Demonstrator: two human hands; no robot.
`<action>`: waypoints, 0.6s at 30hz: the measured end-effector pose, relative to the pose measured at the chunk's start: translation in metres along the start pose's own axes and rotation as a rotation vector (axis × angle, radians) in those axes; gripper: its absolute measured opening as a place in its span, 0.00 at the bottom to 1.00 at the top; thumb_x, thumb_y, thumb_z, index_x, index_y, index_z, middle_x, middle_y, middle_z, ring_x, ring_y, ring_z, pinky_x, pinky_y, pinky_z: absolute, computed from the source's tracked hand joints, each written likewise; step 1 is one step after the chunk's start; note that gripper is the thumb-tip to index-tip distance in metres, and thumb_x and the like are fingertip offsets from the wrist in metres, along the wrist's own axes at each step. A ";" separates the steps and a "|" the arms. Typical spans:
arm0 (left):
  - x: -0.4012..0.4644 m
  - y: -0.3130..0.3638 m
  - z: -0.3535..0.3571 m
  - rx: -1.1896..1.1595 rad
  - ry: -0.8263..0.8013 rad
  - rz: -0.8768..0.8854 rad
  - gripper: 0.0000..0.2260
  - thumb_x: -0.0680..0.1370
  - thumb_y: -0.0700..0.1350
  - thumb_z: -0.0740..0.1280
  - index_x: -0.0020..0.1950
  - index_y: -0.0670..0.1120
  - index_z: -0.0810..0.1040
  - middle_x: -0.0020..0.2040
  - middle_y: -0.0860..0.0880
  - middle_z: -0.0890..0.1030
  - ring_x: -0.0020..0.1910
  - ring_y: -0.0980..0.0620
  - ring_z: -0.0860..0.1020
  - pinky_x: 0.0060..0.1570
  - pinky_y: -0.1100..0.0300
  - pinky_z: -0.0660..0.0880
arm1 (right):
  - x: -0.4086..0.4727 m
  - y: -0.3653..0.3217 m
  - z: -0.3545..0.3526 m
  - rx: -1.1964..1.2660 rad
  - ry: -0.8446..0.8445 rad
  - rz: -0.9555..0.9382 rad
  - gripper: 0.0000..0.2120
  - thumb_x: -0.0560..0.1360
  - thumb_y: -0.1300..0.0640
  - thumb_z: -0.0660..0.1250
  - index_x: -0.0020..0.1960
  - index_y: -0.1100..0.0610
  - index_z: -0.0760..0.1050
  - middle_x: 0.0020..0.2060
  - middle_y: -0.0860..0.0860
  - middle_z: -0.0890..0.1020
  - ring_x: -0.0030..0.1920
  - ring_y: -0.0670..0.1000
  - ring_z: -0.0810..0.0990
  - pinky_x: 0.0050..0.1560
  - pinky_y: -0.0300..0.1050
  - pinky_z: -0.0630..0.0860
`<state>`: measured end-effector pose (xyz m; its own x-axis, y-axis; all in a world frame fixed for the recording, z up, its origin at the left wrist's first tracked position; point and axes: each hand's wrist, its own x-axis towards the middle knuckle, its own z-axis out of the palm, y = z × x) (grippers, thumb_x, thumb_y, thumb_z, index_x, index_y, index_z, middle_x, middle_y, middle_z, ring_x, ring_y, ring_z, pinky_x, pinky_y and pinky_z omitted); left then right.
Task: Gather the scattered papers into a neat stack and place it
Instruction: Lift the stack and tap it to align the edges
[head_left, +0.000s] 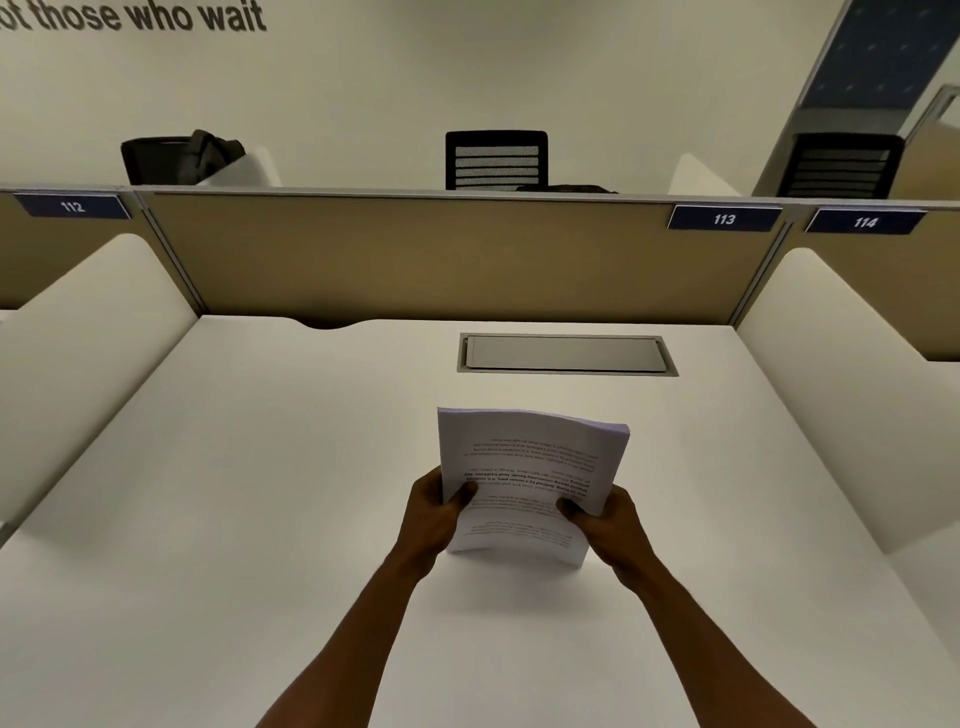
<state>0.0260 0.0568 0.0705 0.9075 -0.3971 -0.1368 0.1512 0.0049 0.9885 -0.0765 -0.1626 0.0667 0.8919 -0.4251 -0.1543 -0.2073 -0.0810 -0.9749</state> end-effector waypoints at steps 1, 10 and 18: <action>0.000 0.001 0.001 -0.003 0.001 0.005 0.12 0.77 0.44 0.69 0.60 0.47 0.81 0.54 0.46 0.85 0.54 0.42 0.83 0.54 0.45 0.81 | 0.001 0.001 -0.001 0.009 0.009 -0.005 0.12 0.73 0.62 0.73 0.56 0.54 0.80 0.52 0.52 0.84 0.53 0.56 0.82 0.54 0.59 0.82; 0.000 0.010 0.000 0.063 0.029 0.033 0.13 0.77 0.44 0.71 0.61 0.53 0.79 0.56 0.50 0.84 0.58 0.42 0.82 0.52 0.53 0.82 | 0.001 -0.003 0.000 -0.079 0.044 -0.046 0.10 0.74 0.58 0.72 0.55 0.52 0.80 0.50 0.49 0.84 0.50 0.53 0.83 0.50 0.52 0.83; 0.019 0.107 -0.007 0.732 0.137 0.535 0.40 0.69 0.65 0.72 0.77 0.58 0.61 0.77 0.54 0.65 0.78 0.54 0.60 0.71 0.60 0.58 | 0.017 -0.051 -0.022 -0.410 -0.033 -0.269 0.09 0.74 0.57 0.72 0.52 0.48 0.81 0.43 0.44 0.84 0.42 0.39 0.82 0.37 0.25 0.75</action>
<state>0.0617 0.0562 0.1732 0.8305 -0.3968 0.3909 -0.5465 -0.4446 0.7097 -0.0597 -0.1856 0.1172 0.9464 -0.3120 0.0833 -0.1026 -0.5352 -0.8385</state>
